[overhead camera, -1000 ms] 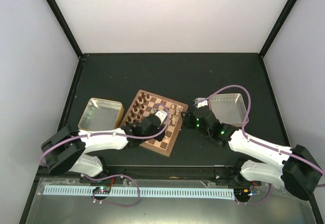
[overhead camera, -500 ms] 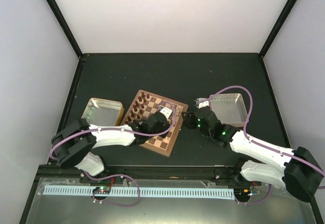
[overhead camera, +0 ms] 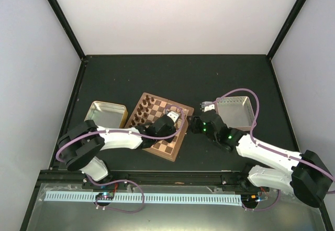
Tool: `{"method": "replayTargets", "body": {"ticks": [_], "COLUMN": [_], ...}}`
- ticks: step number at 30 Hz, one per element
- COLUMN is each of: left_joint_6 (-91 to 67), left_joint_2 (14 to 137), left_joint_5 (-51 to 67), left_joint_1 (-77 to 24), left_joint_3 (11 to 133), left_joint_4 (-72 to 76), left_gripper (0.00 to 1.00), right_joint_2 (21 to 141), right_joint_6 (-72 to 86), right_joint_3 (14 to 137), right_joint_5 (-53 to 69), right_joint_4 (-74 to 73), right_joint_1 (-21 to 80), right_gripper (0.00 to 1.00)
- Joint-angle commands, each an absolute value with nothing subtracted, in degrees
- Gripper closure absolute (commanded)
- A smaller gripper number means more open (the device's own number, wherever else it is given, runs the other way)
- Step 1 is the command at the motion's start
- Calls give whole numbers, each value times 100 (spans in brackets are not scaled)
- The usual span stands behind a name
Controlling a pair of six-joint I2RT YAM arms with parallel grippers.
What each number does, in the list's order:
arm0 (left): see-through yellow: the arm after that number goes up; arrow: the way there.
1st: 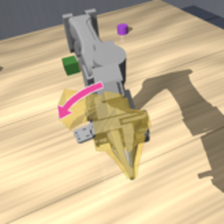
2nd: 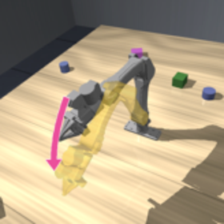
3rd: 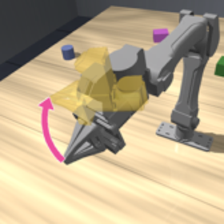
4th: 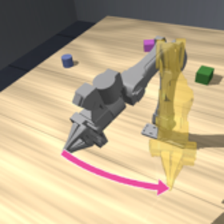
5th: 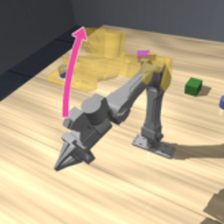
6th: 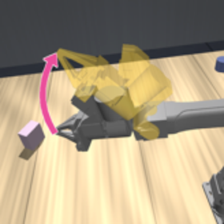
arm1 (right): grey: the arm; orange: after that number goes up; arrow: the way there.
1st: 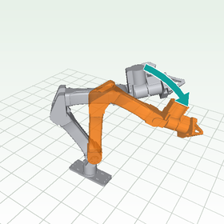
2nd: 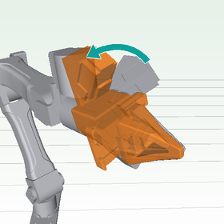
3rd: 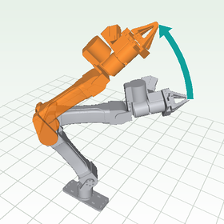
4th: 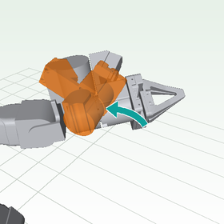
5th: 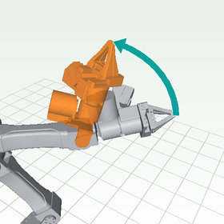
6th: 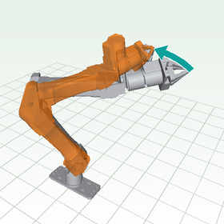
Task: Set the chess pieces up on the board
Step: Place the chess piece on the chessboard.
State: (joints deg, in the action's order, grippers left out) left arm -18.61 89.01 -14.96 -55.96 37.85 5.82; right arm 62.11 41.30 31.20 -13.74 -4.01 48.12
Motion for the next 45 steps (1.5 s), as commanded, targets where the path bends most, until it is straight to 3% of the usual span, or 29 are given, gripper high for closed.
{"method": "replayTargets", "body": {"ticks": [1, 26, 39, 45], "left_joint_6": [-1834, -1878, -2207, -2736], "left_joint_2": [8966, 8779, 7801, 7394], "left_joint_5": [-1516, -1598, -1563, -1328], "left_joint_1": [-5625, -5628, -5472, -5060], "left_joint_3": [4026, 3948, 3777, 3794], "left_joint_4": [441, 290, 8, -556], "left_gripper": [97, 81, 57, 56], "right_joint_2": [6276, 6305, 6270, 6499], "right_joint_6": [4184, 4164, 4167, 3893], "right_joint_3": [3155, 3208, 3238, 3773], "right_joint_5": [-1371, -1295, -1301, -1279], "right_joint_4": [-352, -312, -378, -886], "right_joint_1": [4780, 4781, 4777, 4774], "right_gripper": [42, 42, 42, 44]}}
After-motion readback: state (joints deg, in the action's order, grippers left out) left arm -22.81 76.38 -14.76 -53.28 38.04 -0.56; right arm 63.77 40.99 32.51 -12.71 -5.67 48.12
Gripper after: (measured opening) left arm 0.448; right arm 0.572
